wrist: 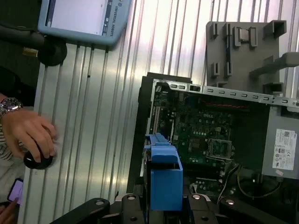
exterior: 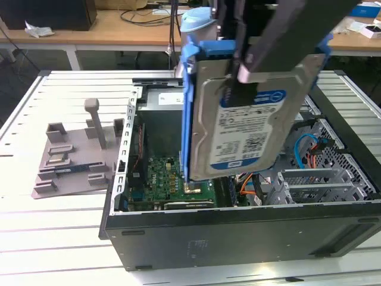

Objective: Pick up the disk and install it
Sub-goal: 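Pick up the disk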

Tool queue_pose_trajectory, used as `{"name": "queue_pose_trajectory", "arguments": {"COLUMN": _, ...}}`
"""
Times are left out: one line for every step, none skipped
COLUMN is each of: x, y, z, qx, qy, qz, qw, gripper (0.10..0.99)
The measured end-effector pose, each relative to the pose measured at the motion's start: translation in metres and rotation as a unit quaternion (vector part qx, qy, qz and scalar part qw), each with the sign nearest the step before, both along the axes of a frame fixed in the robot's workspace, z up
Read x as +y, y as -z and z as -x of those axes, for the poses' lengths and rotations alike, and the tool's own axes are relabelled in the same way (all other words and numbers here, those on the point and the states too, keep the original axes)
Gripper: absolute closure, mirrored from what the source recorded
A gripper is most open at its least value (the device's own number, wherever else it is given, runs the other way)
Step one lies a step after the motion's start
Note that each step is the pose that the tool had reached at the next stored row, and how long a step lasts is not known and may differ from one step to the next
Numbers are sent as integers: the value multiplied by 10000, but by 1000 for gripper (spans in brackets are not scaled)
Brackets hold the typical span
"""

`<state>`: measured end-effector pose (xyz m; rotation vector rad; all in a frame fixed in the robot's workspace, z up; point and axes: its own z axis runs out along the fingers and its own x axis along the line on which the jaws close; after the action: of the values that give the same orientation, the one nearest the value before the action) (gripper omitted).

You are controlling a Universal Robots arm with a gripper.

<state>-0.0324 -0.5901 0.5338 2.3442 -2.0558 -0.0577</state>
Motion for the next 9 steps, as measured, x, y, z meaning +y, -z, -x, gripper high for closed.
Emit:
{"name": "queue_pose_trajectory", "arguments": {"x": 0, "y": 2, "z": -63, "qx": 0, "qy": -1, "qz": 1, "qw": 10000, "gripper": 722}}
{"name": "queue_pose_trajectory", "arguments": {"x": 0, "y": 3, "z": -95, "qx": 0, "qy": -1, "qz": 0, "qw": 10000, "gripper": 722}}
{"name": "queue_pose_trajectory", "arguments": {"x": 0, "y": 4, "z": -122, "qx": 0, "qy": 0, "qz": 0, "qw": 10000, "gripper": 722}}
{"name": "queue_pose_trajectory", "arguments": {"x": 0, "y": 7, "z": -174, "qx": 0, "qy": 0, "qz": 0, "qw": 10000, "gripper": 722}}
{"name": "queue_pose_trajectory", "arguments": {"x": 0, "y": 9, "z": -215, "qx": 0, "qy": -1, "qz": 0, "qw": 10000, "gripper": 722}}
{"name": "queue_pose_trajectory", "arguments": {"x": 0, "y": 11, "z": -241, "qx": 0, "qy": -1, "qz": 1, "qw": 10000, "gripper": 722}}
{"name": "queue_pose_trajectory", "arguments": {"x": 0, "y": 14, "z": -277, "qx": 0, "qy": -1, "qz": 0, "qw": 10000, "gripper": 722}}
{"name": "queue_pose_trajectory", "arguments": {"x": 0, "y": 15, "z": -304, "qx": 0, "qy": 0, "qz": 0, "qw": 10000, "gripper": 722}}
{"name": "queue_pose_trajectory", "arguments": {"x": 0, "y": 17, "z": -340, "qx": 0, "qy": 0, "qz": 1, "qw": 10000, "gripper": 722}}
